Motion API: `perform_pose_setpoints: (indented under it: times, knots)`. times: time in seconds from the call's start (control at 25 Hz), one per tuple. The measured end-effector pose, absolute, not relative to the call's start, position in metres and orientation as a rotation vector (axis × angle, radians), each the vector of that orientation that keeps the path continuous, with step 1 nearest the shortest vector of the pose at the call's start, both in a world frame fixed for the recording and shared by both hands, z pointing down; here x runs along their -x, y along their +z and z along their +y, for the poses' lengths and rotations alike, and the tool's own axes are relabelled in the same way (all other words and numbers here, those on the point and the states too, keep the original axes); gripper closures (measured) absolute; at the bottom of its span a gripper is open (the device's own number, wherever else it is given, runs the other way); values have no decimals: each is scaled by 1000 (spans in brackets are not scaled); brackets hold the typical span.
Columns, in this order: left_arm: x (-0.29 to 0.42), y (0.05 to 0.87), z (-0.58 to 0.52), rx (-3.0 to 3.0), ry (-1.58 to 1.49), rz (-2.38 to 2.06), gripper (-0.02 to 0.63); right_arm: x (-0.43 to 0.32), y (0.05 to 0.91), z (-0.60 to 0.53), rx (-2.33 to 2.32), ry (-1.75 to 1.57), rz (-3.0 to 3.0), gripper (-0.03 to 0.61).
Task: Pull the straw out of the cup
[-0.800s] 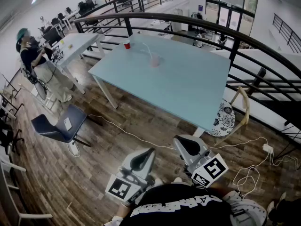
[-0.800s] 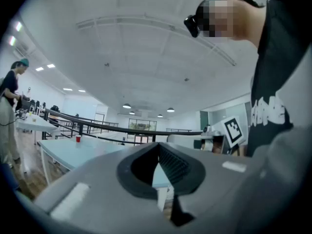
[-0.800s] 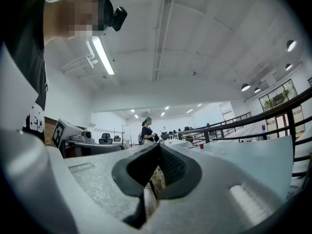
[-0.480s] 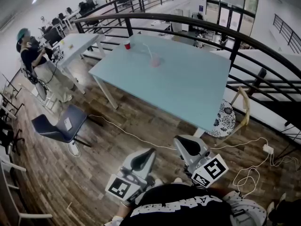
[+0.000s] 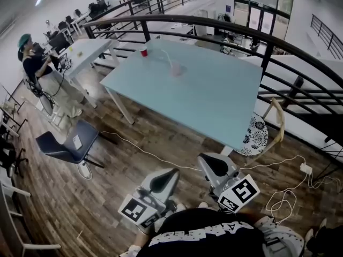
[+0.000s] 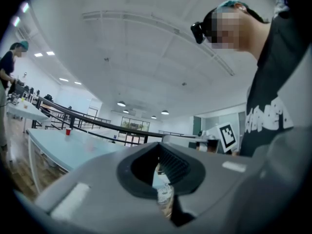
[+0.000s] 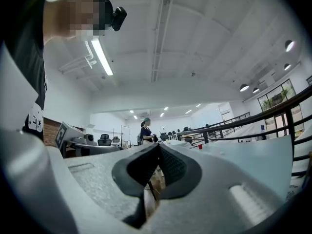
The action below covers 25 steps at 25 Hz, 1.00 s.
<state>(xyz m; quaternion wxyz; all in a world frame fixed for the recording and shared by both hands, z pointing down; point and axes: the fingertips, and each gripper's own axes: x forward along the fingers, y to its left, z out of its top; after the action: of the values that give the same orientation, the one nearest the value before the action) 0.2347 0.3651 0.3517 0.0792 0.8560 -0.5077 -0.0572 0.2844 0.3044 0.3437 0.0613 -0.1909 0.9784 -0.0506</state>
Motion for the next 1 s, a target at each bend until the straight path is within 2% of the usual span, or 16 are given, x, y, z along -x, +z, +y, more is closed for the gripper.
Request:
perform_pose_setpoints:
  times: [0.28,1.0]
  knots:
    - [-239,353,357,-2594,-184,-1493,624,-293,345,297,583,-157,2951,578]
    - [-263,343,344,-2493,-150,-1877,624,-341,360,275,540,-202,2946,578]
